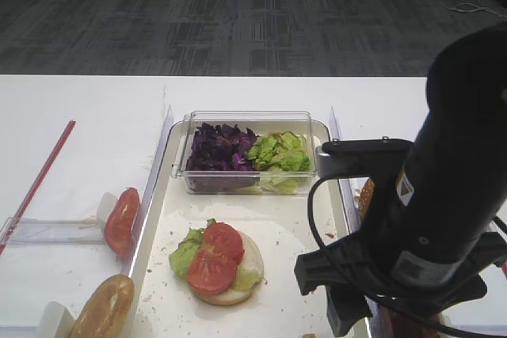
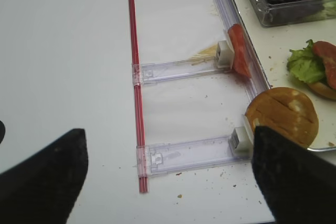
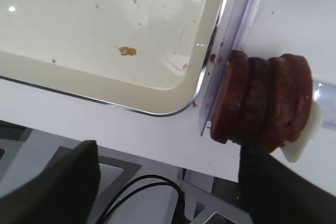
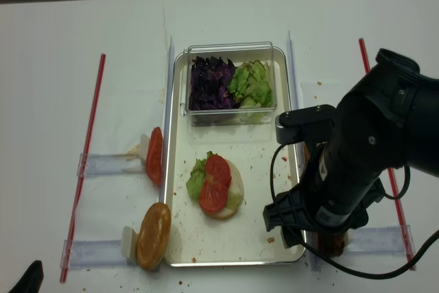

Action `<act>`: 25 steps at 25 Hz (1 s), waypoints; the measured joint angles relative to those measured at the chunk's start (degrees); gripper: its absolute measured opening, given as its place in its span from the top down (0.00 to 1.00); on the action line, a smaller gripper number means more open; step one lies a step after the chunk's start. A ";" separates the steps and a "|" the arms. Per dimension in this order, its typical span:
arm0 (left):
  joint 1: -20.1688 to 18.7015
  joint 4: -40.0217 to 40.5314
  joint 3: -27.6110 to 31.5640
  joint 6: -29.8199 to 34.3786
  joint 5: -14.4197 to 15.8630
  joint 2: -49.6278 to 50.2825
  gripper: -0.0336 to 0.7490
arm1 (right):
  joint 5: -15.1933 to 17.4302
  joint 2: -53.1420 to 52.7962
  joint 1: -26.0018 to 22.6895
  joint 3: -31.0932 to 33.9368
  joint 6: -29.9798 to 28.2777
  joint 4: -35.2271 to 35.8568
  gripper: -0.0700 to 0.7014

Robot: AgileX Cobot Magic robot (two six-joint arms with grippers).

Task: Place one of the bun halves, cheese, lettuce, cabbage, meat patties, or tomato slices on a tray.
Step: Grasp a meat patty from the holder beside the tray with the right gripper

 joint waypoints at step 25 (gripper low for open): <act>0.00 0.00 0.00 0.00 0.00 0.00 0.17 | -2.00 8.99 0.00 -0.32 0.02 -1.63 0.30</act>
